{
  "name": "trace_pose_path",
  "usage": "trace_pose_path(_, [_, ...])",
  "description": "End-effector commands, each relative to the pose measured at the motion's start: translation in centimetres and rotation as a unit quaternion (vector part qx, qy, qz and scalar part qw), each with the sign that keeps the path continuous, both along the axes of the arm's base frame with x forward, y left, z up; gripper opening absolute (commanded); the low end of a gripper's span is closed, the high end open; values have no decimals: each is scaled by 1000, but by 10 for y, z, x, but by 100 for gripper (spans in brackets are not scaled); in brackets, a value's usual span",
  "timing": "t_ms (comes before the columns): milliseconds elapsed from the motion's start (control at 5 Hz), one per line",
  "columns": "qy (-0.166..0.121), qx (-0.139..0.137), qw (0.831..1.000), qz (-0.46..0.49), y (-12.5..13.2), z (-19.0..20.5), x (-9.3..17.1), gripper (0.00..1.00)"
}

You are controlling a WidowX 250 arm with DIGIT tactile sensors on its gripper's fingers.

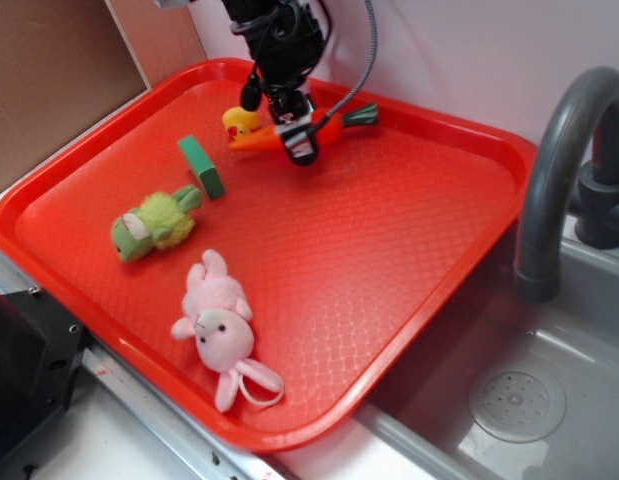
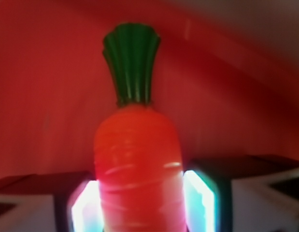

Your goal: Grab the carrot.

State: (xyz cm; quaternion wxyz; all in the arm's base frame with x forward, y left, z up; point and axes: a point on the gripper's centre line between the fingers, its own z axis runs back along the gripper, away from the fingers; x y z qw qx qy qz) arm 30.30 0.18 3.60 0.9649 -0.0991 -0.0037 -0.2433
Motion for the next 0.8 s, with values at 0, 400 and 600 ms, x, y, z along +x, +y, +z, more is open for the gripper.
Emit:
trace_pose_path(0, [-41,1,991,127,-12,125,-31,0])
trace_pose_path(400, [7,56,965,257,-38,156,-80,0])
trace_pose_path(600, [19,97,966,240,-38,146,-78,0])
